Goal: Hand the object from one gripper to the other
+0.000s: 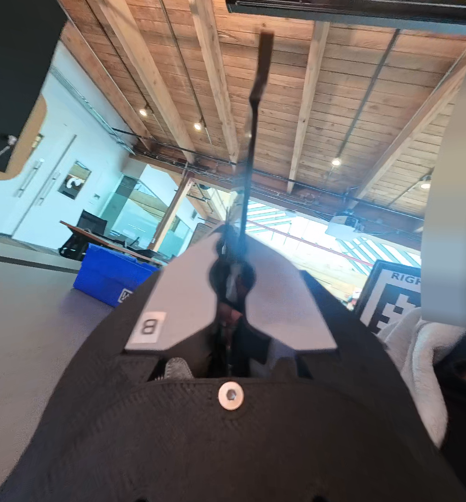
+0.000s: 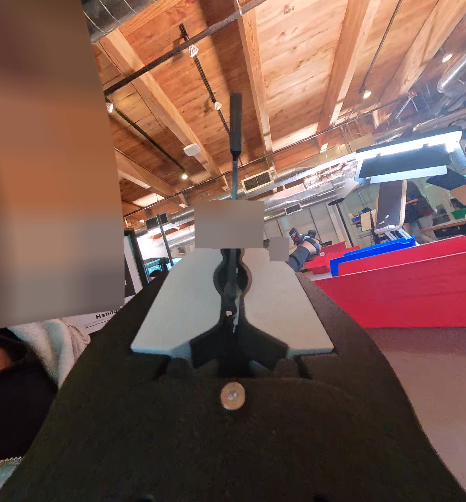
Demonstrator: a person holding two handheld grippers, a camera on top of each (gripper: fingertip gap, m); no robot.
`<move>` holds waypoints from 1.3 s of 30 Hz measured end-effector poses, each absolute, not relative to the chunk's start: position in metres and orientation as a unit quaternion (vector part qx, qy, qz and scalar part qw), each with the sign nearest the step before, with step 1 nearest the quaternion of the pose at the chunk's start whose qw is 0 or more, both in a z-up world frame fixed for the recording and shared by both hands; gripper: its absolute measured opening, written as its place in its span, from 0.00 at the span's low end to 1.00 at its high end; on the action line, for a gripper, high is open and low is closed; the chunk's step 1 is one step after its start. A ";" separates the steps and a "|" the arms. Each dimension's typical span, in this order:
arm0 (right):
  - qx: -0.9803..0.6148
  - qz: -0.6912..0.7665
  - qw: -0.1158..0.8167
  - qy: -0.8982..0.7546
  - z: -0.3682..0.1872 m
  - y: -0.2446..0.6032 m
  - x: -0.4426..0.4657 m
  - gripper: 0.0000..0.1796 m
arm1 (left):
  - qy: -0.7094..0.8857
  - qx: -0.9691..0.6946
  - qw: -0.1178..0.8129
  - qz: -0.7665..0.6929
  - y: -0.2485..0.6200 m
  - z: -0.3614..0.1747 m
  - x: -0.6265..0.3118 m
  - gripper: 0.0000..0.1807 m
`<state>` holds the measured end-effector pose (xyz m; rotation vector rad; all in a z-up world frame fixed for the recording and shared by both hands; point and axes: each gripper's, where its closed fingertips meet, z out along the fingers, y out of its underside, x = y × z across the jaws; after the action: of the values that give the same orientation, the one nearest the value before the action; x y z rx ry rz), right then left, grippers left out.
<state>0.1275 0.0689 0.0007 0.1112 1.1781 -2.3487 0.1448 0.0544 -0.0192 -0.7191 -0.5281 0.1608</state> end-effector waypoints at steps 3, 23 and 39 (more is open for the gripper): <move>0.056 -0.853 0.260 0.449 -0.004 0.063 0.127 0.01 | -0.270 -0.345 0.893 0.105 0.048 -0.020 0.140 0.01; 0.030 -0.781 0.276 0.560 -0.026 0.048 0.132 0.05 | -0.289 -0.427 0.853 0.077 0.020 -0.024 0.152 0.02; 0.041 -0.794 0.267 0.545 -0.020 0.052 0.128 0.25 | -0.298 -0.507 0.805 0.077 0.044 -0.042 0.152 0.00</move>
<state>0.1279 0.0524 -0.0199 0.1111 1.4721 -2.1420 0.1515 0.0438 -0.0425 -1.0863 -0.6383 0.1641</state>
